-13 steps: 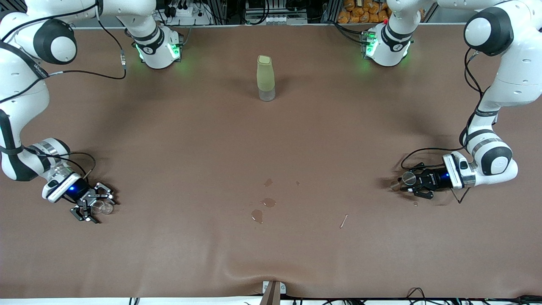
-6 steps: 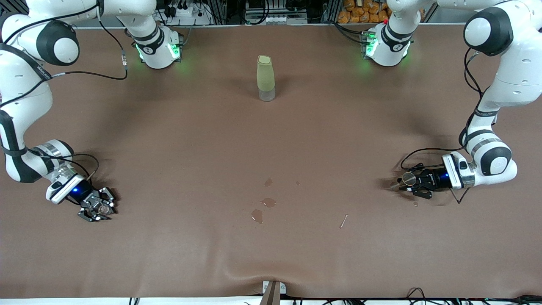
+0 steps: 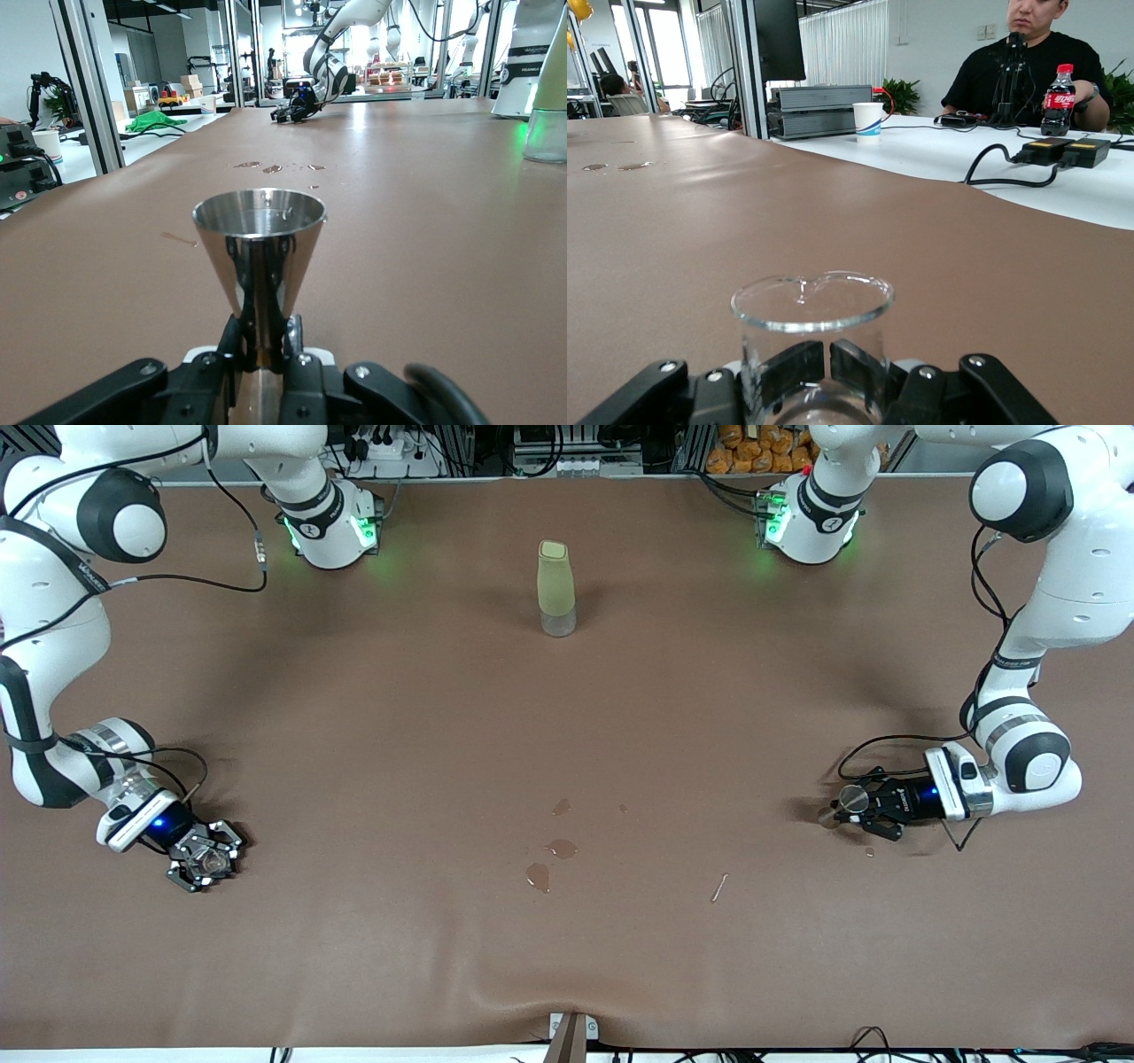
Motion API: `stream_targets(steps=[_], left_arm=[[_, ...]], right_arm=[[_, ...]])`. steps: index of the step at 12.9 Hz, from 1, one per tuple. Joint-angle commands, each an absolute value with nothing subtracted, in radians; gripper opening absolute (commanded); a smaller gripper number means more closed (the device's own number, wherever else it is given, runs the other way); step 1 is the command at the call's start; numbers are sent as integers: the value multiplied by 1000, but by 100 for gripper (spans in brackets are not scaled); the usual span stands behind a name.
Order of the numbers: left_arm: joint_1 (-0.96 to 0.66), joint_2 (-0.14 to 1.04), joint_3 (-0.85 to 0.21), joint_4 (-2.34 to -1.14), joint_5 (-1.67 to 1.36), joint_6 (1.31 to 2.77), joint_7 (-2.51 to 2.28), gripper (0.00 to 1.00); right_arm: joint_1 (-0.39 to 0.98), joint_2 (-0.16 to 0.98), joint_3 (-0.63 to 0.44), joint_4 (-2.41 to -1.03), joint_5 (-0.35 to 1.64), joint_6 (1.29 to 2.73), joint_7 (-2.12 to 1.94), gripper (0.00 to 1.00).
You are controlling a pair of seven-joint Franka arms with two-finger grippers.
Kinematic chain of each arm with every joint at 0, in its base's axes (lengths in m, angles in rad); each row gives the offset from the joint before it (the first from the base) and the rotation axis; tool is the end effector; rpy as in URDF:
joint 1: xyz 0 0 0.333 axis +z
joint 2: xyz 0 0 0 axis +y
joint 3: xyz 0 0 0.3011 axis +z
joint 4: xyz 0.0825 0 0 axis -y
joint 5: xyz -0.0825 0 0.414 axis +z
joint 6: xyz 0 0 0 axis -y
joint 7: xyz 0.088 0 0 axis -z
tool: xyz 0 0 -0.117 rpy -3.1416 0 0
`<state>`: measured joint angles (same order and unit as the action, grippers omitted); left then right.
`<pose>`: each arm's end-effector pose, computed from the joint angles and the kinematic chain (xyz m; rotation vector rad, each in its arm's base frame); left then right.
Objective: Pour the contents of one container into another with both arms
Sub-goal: 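Lift the jigger with the left gripper while the right gripper carries the beaker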
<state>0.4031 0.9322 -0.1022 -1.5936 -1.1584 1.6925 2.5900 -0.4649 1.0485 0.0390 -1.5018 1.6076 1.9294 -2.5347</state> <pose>0.6263 0.0962 0.0590 1.4224 -1.4111 1.1691 0.6456 -0.2092 0.0162 -1.9181 -0.9205 -1.5031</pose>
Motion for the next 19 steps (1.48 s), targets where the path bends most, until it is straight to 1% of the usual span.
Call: stream_targets(steps=[1, 5, 8, 11, 13, 14, 16, 19], left_arm=[[350, 917, -100, -1580, -1163, 1698, 2536, 0], [195, 908, -107, -1510, -1190, 1710, 2439, 0], [56, 899, -109, -1506, -1345, 1796, 2416, 0], [-104, 899, -109, -1505, -1569, 1942, 2414, 0], [-219, 900, -107, -1491, -1717, 2064, 2414, 0], [-273, 910, -106, -1445, -1764, 2122, 2414, 0], [-339, 911, -104, -1414, -1833, 2222, 2416, 0], [-417, 954, -101, -1329, -1928, 2322, 2422, 0]], right_arm=[[-428, 1063, 38, -1470, 1626, 1924, -2543, 0], [-382, 1058, 58, -1441, 1629, 1890, -2536, 0], [-379, 1054, 95, -1437, 1628, 1884, -2543, 0], [-332, 1022, 103, -1434, 1631, 1881, -2522, 0], [-305, 1020, 101, -1402, 1629, 1882, -2432, 0], [-295, 1019, 101, -1378, 1629, 1885, -2410, 0], [-252, 1019, 101, -1329, 1634, 1910, -2404, 0], [-174, 1012, 104, -1284, 1657, 1959, -2303, 0]])
